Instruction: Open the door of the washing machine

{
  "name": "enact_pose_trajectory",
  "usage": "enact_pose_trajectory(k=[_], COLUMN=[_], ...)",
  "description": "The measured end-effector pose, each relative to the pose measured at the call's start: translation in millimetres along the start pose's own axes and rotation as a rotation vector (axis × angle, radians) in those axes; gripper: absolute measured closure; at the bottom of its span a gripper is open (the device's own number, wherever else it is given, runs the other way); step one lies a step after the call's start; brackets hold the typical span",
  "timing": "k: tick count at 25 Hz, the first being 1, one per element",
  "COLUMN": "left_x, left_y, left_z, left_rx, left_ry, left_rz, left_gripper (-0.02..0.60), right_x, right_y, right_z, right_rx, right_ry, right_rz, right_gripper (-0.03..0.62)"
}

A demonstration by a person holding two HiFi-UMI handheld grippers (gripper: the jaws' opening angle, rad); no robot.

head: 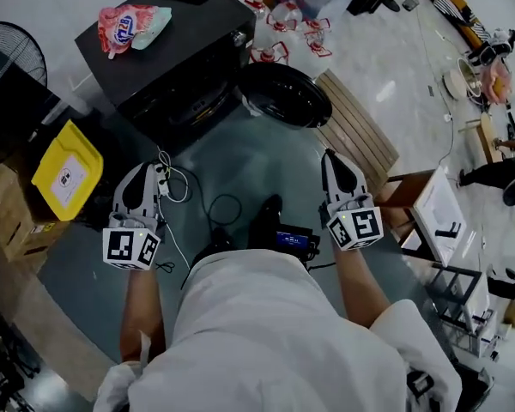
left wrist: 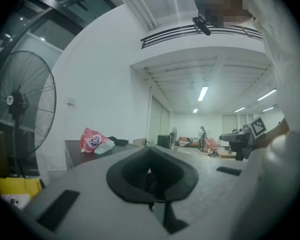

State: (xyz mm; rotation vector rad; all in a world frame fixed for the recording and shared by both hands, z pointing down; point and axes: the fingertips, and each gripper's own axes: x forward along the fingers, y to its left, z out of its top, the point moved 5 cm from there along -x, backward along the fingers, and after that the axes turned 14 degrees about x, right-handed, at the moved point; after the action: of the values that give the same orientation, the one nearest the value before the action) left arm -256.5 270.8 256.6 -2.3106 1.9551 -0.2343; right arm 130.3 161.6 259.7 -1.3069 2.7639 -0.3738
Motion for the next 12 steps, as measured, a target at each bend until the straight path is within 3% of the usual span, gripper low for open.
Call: enact_pose_trajectory(k=[6,12], left_x=[-38,-53], left_y=[-14,-46], left_z=[-28,-7], left_rx=[-0.043,-0.042], left_ry=[0.023,-0.036], left_rz=[-0.07,-0.135], left_gripper=[0.574,0.574], right_x=[-46,-76], right_y=[41,63], right_z=[-8,-13], right_rx=[-0.004,-0.057], right_ry=[-0.001,-0.023], right_rz=[-0.027,0.036], right_gripper=[0.563,0.563])
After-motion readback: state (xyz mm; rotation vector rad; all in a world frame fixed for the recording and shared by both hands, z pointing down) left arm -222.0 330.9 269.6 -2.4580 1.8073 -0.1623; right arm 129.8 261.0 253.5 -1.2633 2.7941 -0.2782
